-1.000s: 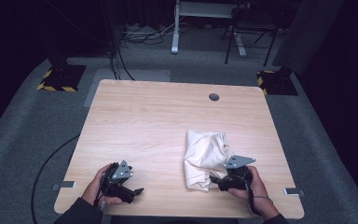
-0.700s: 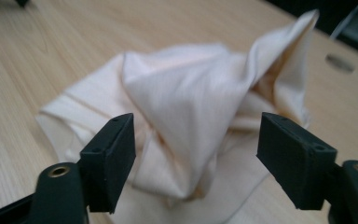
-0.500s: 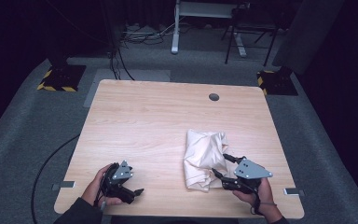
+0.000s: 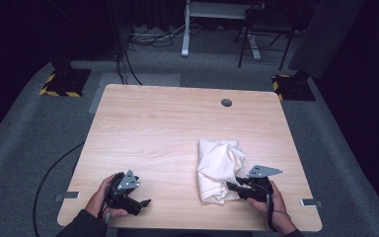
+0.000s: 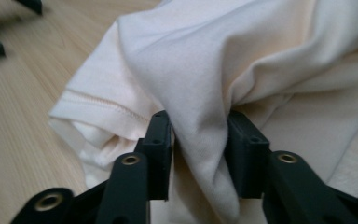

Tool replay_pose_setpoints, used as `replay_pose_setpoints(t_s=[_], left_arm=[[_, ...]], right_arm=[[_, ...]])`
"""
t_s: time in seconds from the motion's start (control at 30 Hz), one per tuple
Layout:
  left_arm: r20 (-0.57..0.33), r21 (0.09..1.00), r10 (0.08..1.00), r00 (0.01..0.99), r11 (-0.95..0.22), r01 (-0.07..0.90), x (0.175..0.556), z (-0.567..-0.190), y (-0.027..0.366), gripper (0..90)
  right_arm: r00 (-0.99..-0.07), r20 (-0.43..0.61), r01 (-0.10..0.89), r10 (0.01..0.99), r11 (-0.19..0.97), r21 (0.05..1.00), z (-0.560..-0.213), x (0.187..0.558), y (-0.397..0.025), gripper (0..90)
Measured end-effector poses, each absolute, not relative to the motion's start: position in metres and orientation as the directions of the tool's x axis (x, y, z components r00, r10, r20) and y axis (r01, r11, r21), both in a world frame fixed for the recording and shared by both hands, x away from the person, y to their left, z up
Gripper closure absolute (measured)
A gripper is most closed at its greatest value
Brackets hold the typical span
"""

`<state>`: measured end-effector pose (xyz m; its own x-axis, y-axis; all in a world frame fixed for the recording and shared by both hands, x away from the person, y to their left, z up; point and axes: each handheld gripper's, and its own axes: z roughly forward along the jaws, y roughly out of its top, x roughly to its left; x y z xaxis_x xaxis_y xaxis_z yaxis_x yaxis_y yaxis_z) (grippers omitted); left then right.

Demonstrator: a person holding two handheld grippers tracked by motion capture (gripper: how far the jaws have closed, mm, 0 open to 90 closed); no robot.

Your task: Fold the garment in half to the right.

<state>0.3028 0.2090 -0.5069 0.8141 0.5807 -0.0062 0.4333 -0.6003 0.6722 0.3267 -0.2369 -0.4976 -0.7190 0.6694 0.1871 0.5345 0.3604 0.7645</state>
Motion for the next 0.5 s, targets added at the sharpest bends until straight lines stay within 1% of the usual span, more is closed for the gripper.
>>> replay_pose_setpoints(t_s=[0.07,0.1,0.17,0.23,0.3,0.43,0.5], left_arm=[[0.003,0.671,0.587,0.81,-0.601,0.433,0.303,-0.507,0.21,8.3],[0.001,0.671,0.587,0.809,-0.601,0.435,0.302,-0.507,0.211,8.3],[-0.001,0.673,0.59,0.807,-0.597,0.437,0.302,-0.507,0.211,8.3],[0.001,0.672,0.589,0.808,-0.599,0.436,0.302,-0.507,0.211,7.7],[0.001,0.674,0.59,0.807,-0.597,0.436,0.302,-0.508,0.211,7.7],[0.001,0.676,0.591,0.807,-0.595,0.435,0.302,-0.508,0.211,7.6],[0.001,0.677,0.591,0.806,-0.593,0.435,0.302,-0.508,0.211,7.5]], right_arm=[[-0.69,0.281,0.577,0.667,0.272,0.77,-0.503,0.328,-0.241,53.5],[-0.693,0.289,0.57,0.66,0.257,0.781,-0.504,0.328,-0.241,51.4],[-0.708,0.234,0.532,0.667,0.285,0.797,-0.505,0.327,-0.235,45.4],[-0.715,0.18,0.503,0.675,0.318,0.804,-0.505,0.329,-0.227,44.8],[-0.713,0.152,0.491,0.684,0.332,0.806,-0.504,0.332,-0.219,43.5],[-0.702,0.049,0.445,0.71,0.384,0.809,-0.505,0.335,-0.201,41.5],[-0.697,0.024,0.437,0.717,0.398,0.807,-0.505,0.34,-0.193,41.5]])
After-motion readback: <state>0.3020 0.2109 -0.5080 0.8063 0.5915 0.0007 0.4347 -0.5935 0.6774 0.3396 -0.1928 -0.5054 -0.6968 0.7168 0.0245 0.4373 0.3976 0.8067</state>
